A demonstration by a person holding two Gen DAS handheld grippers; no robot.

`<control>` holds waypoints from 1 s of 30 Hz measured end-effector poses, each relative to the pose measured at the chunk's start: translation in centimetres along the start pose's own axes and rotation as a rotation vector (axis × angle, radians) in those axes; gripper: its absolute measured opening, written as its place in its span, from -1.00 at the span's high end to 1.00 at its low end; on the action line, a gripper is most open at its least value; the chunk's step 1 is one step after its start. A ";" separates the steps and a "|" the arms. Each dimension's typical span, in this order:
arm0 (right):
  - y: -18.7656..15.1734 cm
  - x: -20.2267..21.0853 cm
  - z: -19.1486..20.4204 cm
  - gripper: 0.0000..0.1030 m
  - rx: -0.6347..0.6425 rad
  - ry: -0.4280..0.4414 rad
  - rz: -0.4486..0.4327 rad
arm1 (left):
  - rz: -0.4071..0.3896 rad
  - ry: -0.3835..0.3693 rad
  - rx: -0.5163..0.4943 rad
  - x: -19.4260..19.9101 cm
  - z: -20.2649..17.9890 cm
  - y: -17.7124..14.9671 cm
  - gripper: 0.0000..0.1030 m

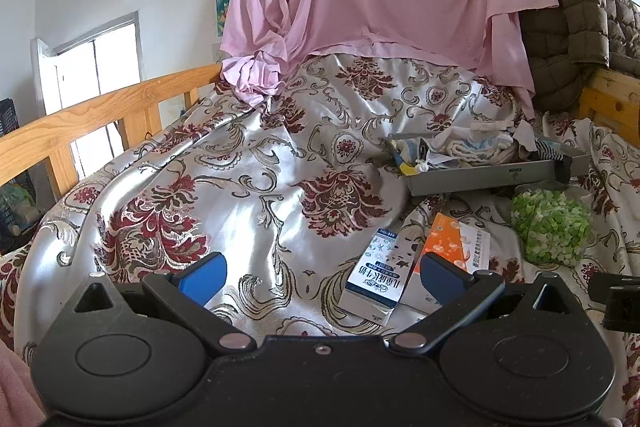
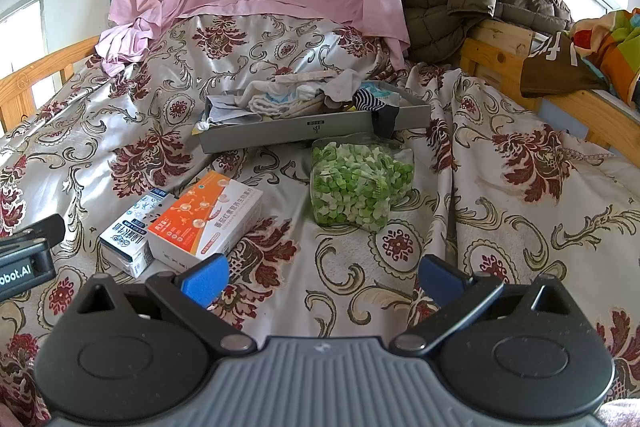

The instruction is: Organize soft objects

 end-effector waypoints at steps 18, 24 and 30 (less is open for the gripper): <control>-0.2 0.0 0.2 -0.99 0.001 0.002 0.001 | -0.009 0.004 -0.034 0.5 -0.8 0.2 -0.99; -0.2 0.0 0.2 -0.99 0.001 0.003 0.001 | -0.007 0.005 -0.037 0.5 -0.8 0.2 -0.99; -0.2 0.0 0.2 -0.99 0.001 0.002 0.002 | -0.009 0.004 -0.037 0.5 -0.8 0.2 -0.99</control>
Point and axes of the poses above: each gripper's, at about its wrist camera, not at the fingertips, and x roughly against the way its jaws point, z to its left, y to its top, the point moved 1 cm from there along -x, roughly the way its jaws point, and after that the axes turned 10 degrees about -x, right-handed, at the moved point
